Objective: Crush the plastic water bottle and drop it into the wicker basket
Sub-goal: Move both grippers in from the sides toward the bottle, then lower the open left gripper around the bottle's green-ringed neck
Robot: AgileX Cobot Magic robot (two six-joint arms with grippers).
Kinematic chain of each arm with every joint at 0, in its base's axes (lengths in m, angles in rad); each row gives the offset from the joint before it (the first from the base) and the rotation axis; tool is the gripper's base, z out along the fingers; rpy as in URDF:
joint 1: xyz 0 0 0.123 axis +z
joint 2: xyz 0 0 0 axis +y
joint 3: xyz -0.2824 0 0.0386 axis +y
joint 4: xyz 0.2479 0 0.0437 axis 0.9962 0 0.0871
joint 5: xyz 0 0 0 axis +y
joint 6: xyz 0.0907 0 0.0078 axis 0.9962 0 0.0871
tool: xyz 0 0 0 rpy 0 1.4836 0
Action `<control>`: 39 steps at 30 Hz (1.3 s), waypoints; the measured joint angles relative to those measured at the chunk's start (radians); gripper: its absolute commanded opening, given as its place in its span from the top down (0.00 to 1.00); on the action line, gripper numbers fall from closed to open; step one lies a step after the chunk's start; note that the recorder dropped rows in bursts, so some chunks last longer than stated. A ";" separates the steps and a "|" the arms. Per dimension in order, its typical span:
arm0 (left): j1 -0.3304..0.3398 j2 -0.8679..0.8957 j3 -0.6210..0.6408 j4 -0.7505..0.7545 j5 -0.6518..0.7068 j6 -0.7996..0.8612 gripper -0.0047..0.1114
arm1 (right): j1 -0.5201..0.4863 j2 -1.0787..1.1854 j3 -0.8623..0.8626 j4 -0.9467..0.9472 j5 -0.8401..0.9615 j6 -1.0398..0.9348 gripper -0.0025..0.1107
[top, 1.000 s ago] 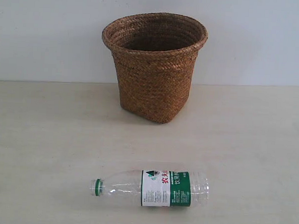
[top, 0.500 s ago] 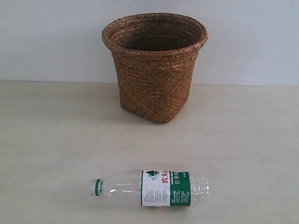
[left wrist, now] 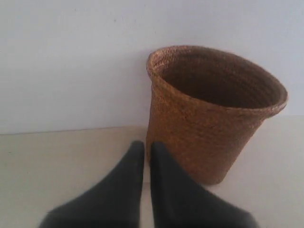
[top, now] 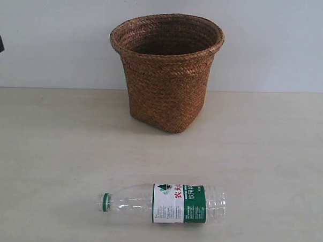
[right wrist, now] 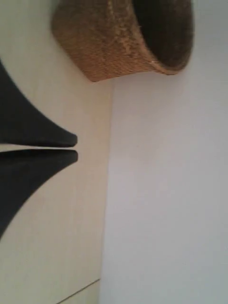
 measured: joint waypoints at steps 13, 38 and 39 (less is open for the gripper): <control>0.000 0.160 -0.148 0.512 0.671 0.390 0.92 | 0.045 0.193 -0.114 0.353 0.234 -0.526 0.98; -0.329 0.234 -0.195 -1.823 0.877 2.486 0.55 | 0.370 0.400 -0.155 0.359 0.417 -0.597 0.98; -0.345 0.255 -0.202 -1.814 0.881 2.489 0.48 | 0.377 0.424 -0.171 0.359 0.435 -0.589 0.98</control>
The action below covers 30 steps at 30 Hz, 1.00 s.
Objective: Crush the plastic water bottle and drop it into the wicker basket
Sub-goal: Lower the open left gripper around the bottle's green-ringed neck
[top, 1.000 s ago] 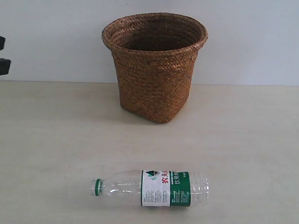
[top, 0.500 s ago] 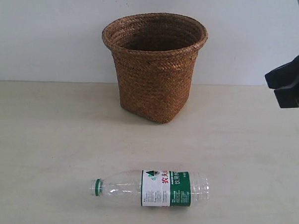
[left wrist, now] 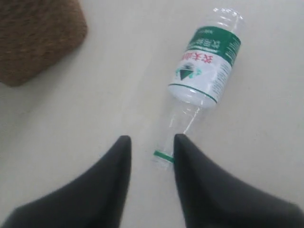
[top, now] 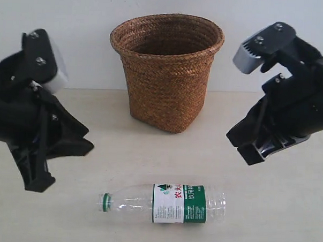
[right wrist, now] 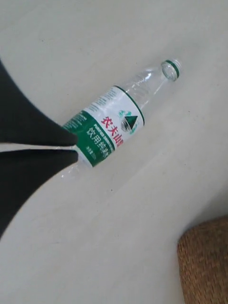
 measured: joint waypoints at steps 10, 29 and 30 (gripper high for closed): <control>-0.026 0.244 -0.013 0.049 -0.002 0.177 0.39 | 0.008 0.182 -0.083 0.000 0.076 0.018 0.98; -0.026 0.501 -0.074 0.044 -0.060 0.292 0.39 | 0.008 0.342 -0.094 0.000 0.041 0.018 0.98; -0.026 0.509 -0.074 0.044 -0.064 0.299 0.39 | 0.008 0.342 -0.094 0.000 0.039 0.018 0.98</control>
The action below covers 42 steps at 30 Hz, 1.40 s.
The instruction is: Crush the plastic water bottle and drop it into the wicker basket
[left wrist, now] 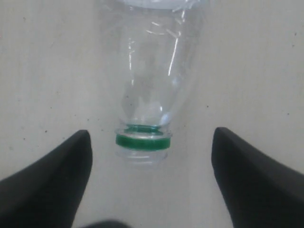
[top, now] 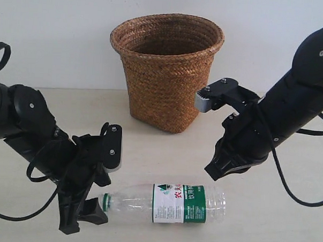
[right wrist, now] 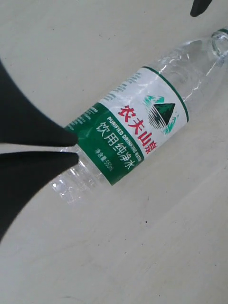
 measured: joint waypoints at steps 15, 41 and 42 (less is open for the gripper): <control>-0.002 0.078 -0.002 0.000 -0.066 0.059 0.41 | 0.000 0.000 0.000 0.000 -0.002 0.000 0.98; -0.019 0.085 -0.002 0.000 -0.074 0.067 0.92 | 0.035 0.009 0.000 0.134 -0.008 -0.018 0.98; -0.019 0.085 -0.002 0.000 -0.074 0.067 0.92 | 0.041 0.018 0.000 0.136 -0.006 -0.016 0.98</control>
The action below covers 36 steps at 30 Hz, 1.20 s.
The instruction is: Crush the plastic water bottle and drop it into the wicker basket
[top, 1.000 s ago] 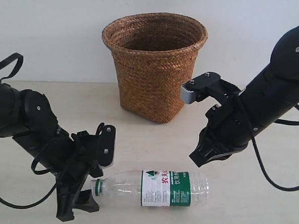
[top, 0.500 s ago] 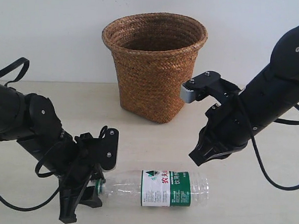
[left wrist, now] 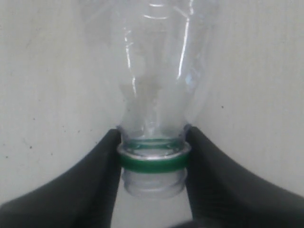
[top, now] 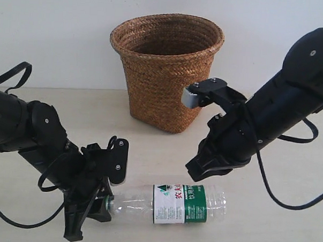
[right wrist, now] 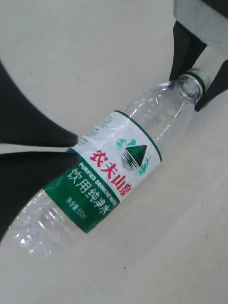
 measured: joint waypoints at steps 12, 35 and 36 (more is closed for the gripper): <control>-0.001 0.000 0.000 0.000 0.000 -0.002 0.92 | 0.010 0.162 -0.027 0.002 -0.068 0.012 0.98; -0.001 0.000 0.000 0.000 0.000 -0.002 0.92 | 0.010 0.332 -0.097 -0.022 -0.043 0.041 0.98; -0.001 0.000 0.000 0.000 0.000 -0.004 0.92 | 0.010 0.341 -0.104 -0.027 -0.035 0.051 0.98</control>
